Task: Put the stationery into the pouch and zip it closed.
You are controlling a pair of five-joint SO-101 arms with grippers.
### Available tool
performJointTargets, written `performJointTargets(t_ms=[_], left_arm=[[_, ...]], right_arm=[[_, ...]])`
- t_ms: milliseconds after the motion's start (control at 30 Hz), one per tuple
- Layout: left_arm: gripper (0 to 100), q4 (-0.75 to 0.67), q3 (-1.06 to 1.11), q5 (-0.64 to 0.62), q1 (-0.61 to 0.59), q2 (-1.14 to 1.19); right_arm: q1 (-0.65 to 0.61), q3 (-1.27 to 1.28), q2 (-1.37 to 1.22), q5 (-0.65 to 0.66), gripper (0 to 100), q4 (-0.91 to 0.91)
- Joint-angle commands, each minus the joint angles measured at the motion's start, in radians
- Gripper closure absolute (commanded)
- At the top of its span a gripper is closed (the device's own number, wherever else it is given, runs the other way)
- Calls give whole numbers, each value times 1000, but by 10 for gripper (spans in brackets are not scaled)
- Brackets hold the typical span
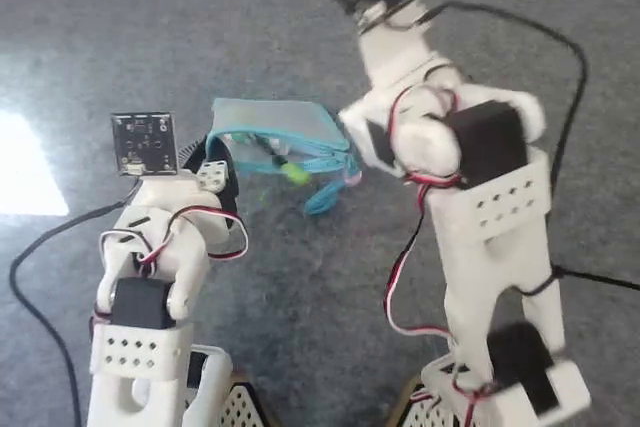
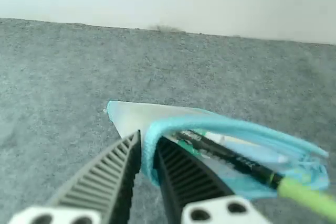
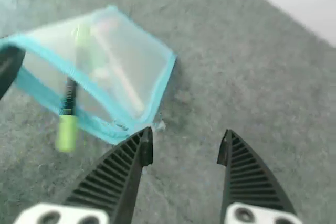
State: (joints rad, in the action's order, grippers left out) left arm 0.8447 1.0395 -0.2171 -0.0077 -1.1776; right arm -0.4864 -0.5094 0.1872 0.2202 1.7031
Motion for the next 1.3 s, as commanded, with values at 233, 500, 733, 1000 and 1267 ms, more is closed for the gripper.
performJointTargets(t_ms=[233, 500, 733, 1000, 1267], left_arm=[[987, 41, -214, -44, -9, -41], [987, -29, -113, -44, -35, -41], [987, -91, -65, -120, -34, -40], [987, 14, -206, -255, -120, 224], [987, 8, -275, -256, -120, 537]], right_arm=[[125, 973, 463, -3, 800, -585], [-12, 1003, 766, 46, 801, -418], [-74, 919, 605, -44, 801, -460], [-10, 945, 512, -95, 801, -515], [-7, 1051, 510, -94, 799, -608]])
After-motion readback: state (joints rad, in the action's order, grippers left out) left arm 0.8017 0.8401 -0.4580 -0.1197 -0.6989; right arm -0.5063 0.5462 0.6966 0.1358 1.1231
